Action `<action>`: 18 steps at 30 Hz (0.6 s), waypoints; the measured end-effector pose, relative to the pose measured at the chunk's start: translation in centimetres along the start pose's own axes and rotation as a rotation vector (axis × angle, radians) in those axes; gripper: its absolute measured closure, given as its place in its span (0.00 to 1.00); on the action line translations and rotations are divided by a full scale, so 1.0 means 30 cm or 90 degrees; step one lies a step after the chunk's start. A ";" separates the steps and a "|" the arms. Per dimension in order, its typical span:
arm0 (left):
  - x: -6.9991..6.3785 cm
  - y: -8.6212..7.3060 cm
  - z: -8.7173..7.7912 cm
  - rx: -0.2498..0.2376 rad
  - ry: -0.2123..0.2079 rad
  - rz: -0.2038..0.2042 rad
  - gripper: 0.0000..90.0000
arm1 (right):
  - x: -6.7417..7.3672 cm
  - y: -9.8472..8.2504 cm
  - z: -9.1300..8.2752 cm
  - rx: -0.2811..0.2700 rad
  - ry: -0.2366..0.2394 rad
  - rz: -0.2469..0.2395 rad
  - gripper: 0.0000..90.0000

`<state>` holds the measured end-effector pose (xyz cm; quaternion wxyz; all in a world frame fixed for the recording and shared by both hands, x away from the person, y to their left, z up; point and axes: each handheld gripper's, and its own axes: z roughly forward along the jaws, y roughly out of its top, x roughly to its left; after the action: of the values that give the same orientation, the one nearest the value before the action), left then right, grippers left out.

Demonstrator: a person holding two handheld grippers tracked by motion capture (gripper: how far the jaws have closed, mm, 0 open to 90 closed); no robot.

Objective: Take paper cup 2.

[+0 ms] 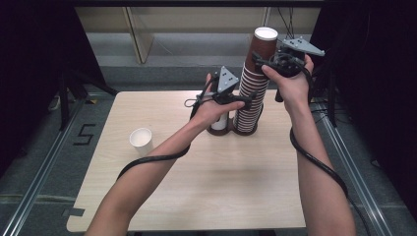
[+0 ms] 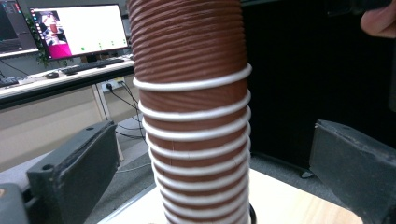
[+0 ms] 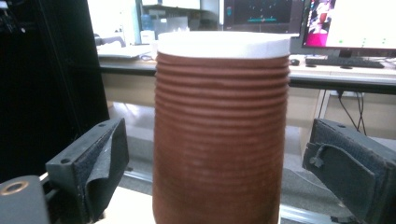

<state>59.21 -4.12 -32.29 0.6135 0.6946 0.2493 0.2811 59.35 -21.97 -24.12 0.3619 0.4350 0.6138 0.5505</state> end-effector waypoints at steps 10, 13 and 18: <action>0.021 0.024 0.121 0.010 0.006 -0.050 0.02 | -0.019 0.010 0.058 0.034 0.008 0.022 0.07; 0.021 0.029 0.133 0.010 0.003 -0.044 0.02 | -0.024 0.006 0.069 0.031 0.009 0.027 0.09; 0.029 0.030 0.148 0.014 0.008 -0.072 0.08 | -0.029 -0.004 0.086 0.031 0.010 0.043 0.11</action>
<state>62.92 -6.78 -31.71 0.6192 0.6843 0.2951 0.2478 62.03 -21.85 -24.60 0.3272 0.4600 0.6149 0.5506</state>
